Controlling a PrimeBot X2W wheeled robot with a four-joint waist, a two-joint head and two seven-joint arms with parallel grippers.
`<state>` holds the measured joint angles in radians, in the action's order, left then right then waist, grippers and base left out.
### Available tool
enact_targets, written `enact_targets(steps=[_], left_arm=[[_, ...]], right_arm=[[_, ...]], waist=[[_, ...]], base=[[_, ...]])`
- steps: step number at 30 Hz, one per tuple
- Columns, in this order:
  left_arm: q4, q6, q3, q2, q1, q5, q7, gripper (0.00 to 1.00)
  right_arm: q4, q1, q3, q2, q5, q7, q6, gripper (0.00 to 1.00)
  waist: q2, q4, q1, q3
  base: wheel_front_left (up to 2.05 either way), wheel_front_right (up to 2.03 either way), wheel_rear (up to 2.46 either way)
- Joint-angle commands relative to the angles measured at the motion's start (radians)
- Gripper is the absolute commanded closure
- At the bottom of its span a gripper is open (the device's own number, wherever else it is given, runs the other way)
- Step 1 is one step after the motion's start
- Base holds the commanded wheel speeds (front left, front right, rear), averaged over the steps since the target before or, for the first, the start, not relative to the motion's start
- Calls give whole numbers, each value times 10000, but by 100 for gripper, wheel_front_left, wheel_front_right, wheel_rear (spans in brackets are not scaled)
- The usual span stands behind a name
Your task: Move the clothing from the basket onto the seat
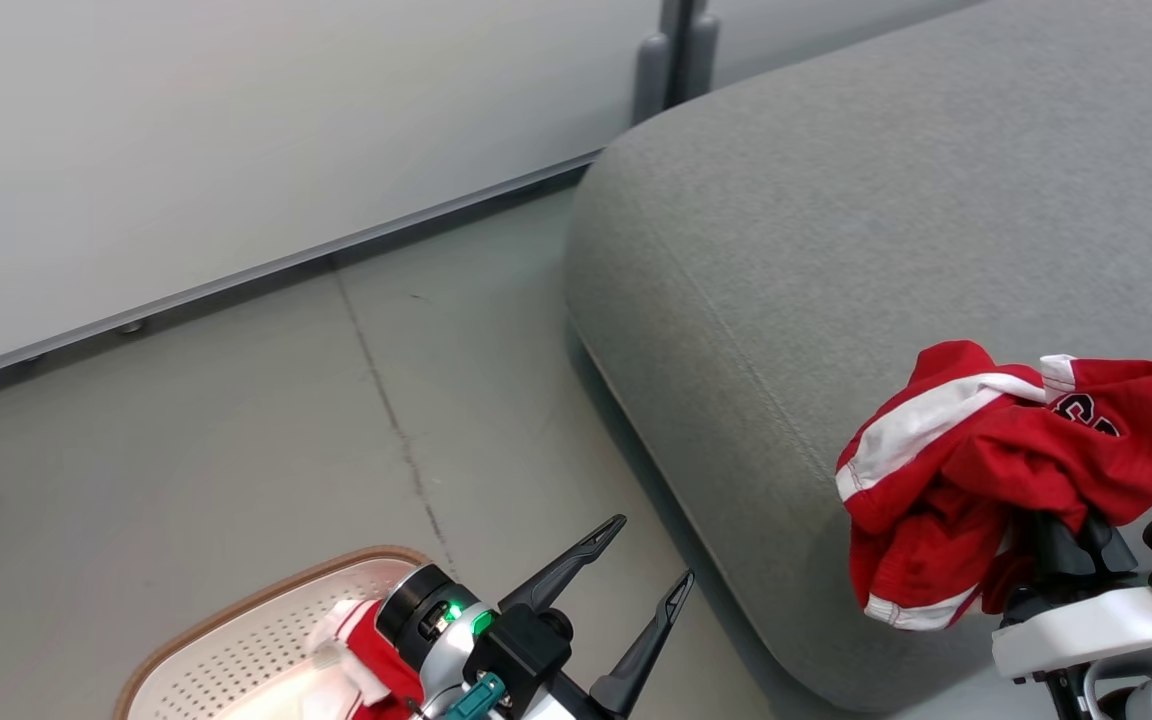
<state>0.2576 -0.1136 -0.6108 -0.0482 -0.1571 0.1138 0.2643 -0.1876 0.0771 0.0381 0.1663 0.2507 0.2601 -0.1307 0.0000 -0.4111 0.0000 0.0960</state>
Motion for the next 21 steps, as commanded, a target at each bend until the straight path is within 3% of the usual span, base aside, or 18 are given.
enact_targets(steps=[1, 9, 21], left_arm=[[-2, -35, 44, -38, -174, -54, 2, 0], [16, -91, 75, -40, -271, -183, 2, 0], [133, -166, -89, -38, -580, -269, 2, 0]], right_arm=[[-6, 52, -48, 21, 54, 40, -1, 100], [-81, -2, -143, -191, 53, 40, -1, 100], [42, 48, -496, -530, -104, 40, -1, 100]], waist=[[0, -361, 0, 125], [0, -1065, 0, 422], [0, -1188, 0, 836]], base=[[0, 0, 0], [0, 0, 0], [0, 0, 0]])
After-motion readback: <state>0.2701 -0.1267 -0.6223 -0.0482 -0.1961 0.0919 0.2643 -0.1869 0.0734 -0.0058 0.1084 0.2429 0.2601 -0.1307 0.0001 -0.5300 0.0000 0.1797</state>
